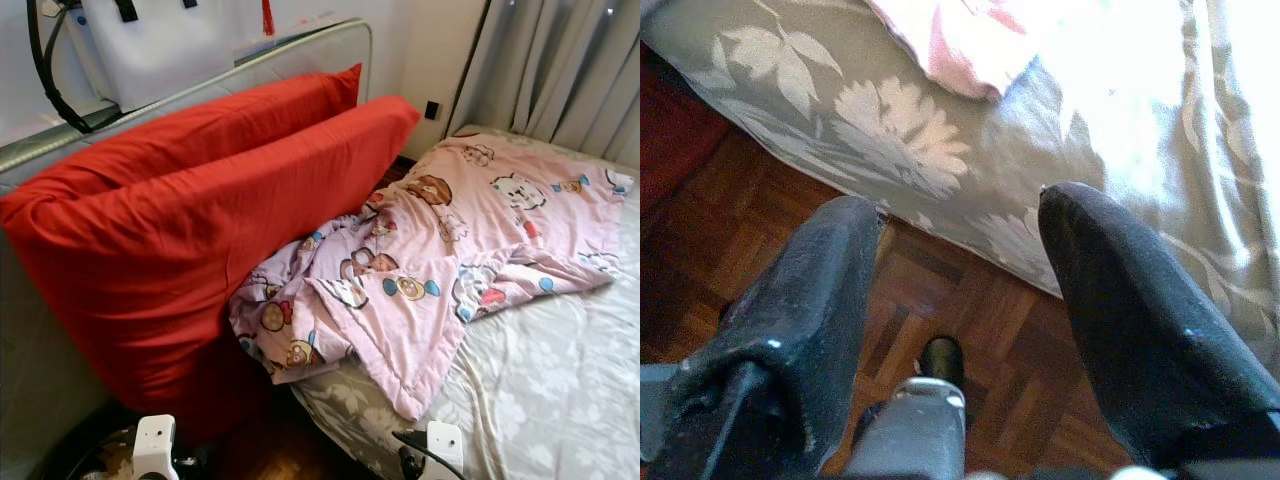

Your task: Clean up the room

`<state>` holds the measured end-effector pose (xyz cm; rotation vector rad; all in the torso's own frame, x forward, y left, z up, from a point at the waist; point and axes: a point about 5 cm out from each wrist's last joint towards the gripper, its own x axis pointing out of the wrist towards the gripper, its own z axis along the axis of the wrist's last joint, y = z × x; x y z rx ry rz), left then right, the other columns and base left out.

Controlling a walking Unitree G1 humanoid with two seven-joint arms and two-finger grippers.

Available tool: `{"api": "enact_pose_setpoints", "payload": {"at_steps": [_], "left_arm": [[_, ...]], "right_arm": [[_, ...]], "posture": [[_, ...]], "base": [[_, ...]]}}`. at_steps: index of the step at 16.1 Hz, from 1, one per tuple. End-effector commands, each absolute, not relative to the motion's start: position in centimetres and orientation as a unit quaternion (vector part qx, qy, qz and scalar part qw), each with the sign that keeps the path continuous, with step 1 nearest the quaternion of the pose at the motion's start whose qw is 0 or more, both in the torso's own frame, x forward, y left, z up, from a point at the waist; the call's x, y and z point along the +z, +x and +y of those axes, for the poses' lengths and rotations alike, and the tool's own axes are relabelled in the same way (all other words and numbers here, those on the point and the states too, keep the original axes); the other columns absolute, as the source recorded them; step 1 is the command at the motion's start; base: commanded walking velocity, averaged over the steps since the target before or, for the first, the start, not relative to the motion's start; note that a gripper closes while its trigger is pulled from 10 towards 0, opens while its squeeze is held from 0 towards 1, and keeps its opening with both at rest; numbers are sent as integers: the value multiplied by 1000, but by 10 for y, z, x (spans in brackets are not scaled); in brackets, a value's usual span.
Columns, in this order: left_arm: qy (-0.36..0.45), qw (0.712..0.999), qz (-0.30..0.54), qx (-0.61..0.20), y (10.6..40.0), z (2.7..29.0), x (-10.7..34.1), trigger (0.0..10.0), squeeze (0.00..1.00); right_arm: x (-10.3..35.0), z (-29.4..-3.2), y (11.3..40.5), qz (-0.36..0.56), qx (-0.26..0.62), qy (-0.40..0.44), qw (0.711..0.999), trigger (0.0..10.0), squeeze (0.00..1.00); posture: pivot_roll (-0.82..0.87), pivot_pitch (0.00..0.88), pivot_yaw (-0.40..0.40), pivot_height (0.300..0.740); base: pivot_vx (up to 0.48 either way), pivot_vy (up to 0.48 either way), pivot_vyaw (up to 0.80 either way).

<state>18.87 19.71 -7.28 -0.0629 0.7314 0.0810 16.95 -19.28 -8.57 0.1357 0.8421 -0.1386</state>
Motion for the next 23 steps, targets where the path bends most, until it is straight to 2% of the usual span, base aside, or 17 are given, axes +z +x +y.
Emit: {"api": "enact_pose_setpoints", "payload": {"at_steps": [1, 5, 10, 13, 18, 20, 23], "left_arm": [[-28, 934, 354, 39, 190, 198, -72, 10000, 0], [-26, 942, 334, 34, 200, 196, -66, 10000, 0], [-27, 968, 249, 30, 230, 197, -41, 10000, 0], [-24, 981, 191, 26, 236, 198, -28, 10000, 0], [-12, 997, 67, 32, 236, 203, 11, 10000, 0], [9, 999, 31, 5, 237, 200, 31, 10000, 0], [3, 1000, 17, -7, 239, 192, 43, 10000, 0]], "right_arm": [[-82, -191, 177, 395, -68, 69, 914, 10000, 0], [-79, -191, 183, 382, -66, 69, 919, 10000, 0], [-70, -192, 196, 342, -69, 74, 934, 10000, 0], [-58, -193, 212, 294, -58, 76, 951, 10000, 0], [-17, -194, 247, 140, -24, 36, 989, 10000, 0], [1, -200, 252, 81, -44, 21, 995, 10000, 0], [5, -197, 254, 71, -56, 13, 996, 10000, 0]], "posture": [[-28, 0, 2, 740], [-26, 0, 5, 740], [-21, 0, 0, 740], [-16, 13, -7, 740], [-6, 41, -18, 740], [-3, 56, -14, 740], [0, 59, -12, 740]], "base": [[266, 0, 0], [268, 0, 0], [52, 0, 0], [0, 0, 0], [0, 0, 0], [0, 0, 0], [0, 0, 0]]}}
